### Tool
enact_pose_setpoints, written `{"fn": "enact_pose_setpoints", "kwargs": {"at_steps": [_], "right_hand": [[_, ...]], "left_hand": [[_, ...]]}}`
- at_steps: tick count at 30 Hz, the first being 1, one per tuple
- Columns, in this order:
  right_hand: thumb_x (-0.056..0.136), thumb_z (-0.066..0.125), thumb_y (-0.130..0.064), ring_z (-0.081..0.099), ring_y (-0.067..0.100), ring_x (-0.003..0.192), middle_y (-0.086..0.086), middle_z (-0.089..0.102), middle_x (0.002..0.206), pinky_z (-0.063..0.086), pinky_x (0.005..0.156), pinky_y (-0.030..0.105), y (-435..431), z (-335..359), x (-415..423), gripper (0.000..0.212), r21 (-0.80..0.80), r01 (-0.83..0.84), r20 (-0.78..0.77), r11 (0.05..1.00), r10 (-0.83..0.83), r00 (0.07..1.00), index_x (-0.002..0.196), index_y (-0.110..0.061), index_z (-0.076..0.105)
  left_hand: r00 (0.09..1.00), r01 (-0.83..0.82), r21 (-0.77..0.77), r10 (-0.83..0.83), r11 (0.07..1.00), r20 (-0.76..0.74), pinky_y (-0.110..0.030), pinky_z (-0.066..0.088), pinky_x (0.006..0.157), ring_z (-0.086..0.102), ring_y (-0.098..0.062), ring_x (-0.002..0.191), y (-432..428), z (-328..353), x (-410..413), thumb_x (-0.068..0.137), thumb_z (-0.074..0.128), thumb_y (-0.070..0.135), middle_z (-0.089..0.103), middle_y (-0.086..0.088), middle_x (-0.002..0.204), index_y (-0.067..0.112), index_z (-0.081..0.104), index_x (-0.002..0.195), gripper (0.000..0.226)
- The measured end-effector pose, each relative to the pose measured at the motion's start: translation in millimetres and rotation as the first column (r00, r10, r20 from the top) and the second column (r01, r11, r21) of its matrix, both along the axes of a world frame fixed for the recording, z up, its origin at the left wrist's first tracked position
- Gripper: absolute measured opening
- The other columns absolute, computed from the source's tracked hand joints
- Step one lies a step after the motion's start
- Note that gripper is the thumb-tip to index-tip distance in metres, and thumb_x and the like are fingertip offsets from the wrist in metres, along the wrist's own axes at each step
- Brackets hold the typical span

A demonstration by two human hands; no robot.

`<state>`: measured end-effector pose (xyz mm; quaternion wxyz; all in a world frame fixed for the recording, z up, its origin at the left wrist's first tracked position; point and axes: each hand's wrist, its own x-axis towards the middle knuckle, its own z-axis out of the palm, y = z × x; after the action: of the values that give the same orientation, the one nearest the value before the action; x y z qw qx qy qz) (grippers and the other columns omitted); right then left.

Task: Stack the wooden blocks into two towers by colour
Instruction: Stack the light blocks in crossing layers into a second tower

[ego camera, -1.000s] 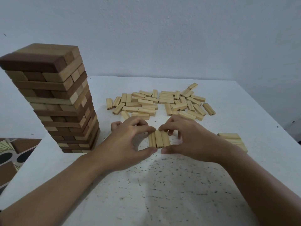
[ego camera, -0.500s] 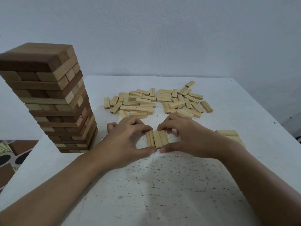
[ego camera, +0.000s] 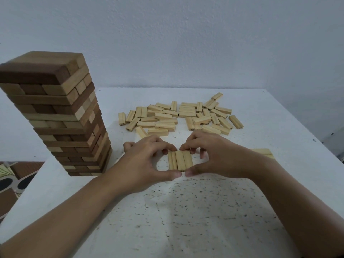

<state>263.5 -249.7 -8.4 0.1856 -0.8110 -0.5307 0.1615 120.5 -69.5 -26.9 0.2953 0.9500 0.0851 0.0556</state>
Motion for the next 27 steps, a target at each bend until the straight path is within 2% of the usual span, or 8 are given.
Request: {"fn": "enact_pose_setpoints", "kwargs": {"at_steps": [6,10,14,16,18,21,24,27], "right_hand": [[0.084,0.075,-0.053,0.041,-0.006,0.104,-0.019,0.048,0.113,0.038,0.077,0.011,-0.4,0.1,0.2,0.048,-0.02,-0.06,0.021,0.998,0.06,0.998,0.127,-0.036,0.062],[0.084,0.075,-0.053,0.041,-0.006,0.105,-0.018,0.048,0.113,0.033,0.075,0.008,-1.2,1.0,-0.3,0.048,-0.001,-0.076,0.057,0.997,0.076,0.995,0.126,-0.033,0.062],[0.084,0.076,-0.05,0.044,0.001,0.107,-0.02,0.048,0.112,0.035,0.078,0.014,-3.7,6.3,-0.2,0.044,0.037,-0.084,0.055,0.996,0.082,0.995,0.123,-0.034,0.064],[0.084,0.078,-0.048,0.044,0.001,0.108,-0.018,0.049,0.113,0.037,0.082,0.015,-5.1,9.8,-0.4,0.046,0.057,-0.067,0.046,0.996,0.065,0.997,0.125,-0.034,0.064],[0.083,0.078,-0.047,0.043,-0.001,0.11,-0.018,0.05,0.114,0.039,0.089,0.018,-7.6,15.0,-1.1,0.048,0.074,-0.046,0.053,0.996,0.042,0.998,0.127,-0.032,0.064],[0.083,0.077,-0.051,0.041,-0.003,0.111,-0.02,0.049,0.114,0.038,0.093,0.022,-10.1,22.6,-2.5,0.05,0.066,-0.041,0.097,0.997,0.034,0.995,0.128,-0.034,0.063],[0.083,0.077,-0.051,0.041,-0.003,0.108,-0.018,0.051,0.114,0.032,0.092,0.019,-13.8,31.1,-3.8,0.049,0.072,-0.047,0.138,0.996,0.037,0.99,0.126,-0.033,0.064],[0.083,0.077,-0.05,0.042,-0.001,0.111,-0.017,0.052,0.115,0.036,0.096,0.024,-21.5,38.5,-3.8,0.046,0.08,-0.043,0.138,0.996,0.032,0.99,0.124,-0.034,0.066]], "left_hand": [[0.999,0.026,-0.008,-0.026,1.0,0.021,-0.03,0.028,0.1,0.022,0.029,0.105,-1.6,-2.3,-0.4,0.073,0.075,0.066,0.048,0.022,0.111,0.044,0.06,0.121,0.055],[0.997,0.04,0.013,-0.041,0.999,0.063,-0.028,0.027,0.1,0.025,0.024,0.109,-3.6,-3.1,-1.0,0.074,0.076,0.064,0.048,0.023,0.112,0.044,0.059,0.12,0.053],[0.997,-0.005,-0.001,0.005,1.0,0.072,-0.017,0.031,0.089,0.032,-0.001,0.107,-3.3,-3.4,-1.8,0.067,0.078,0.069,0.048,0.033,0.113,0.047,0.059,0.122,0.061],[0.994,-0.013,0.005,0.013,1.0,0.109,-0.016,0.031,0.087,0.034,0.001,0.106,-4.1,-2.3,-1.7,0.062,0.075,0.078,0.048,0.036,0.111,0.049,0.059,0.119,0.065],[0.984,0.01,0.01,-0.012,1.0,0.176,-0.021,0.031,0.093,0.039,0.007,0.108,-5.4,1.6,-0.5,0.059,0.065,0.084,0.051,0.035,0.11,0.049,0.061,0.116,0.067],[0.973,0.044,0.059,-0.056,0.997,0.226,-0.036,0.029,0.101,0.051,0.002,0.106,-5.7,8.5,1.3,0.062,0.061,0.086,0.059,0.027,0.113,0.052,0.059,0.112,0.061],[0.969,0.051,0.085,-0.07,0.995,0.237,-0.038,0.031,0.099,0.051,0.003,0.105,-5.6,17.0,1.7,0.064,0.06,0.087,0.059,0.028,0.111,0.053,0.058,0.112,0.059],[0.969,0.072,0.099,-0.093,0.992,0.228,-0.037,0.032,0.099,0.052,0.002,0.104,-9.3,23.0,4.4,0.065,0.059,0.088,0.058,0.027,0.111,0.047,0.062,0.116,0.065]]}}
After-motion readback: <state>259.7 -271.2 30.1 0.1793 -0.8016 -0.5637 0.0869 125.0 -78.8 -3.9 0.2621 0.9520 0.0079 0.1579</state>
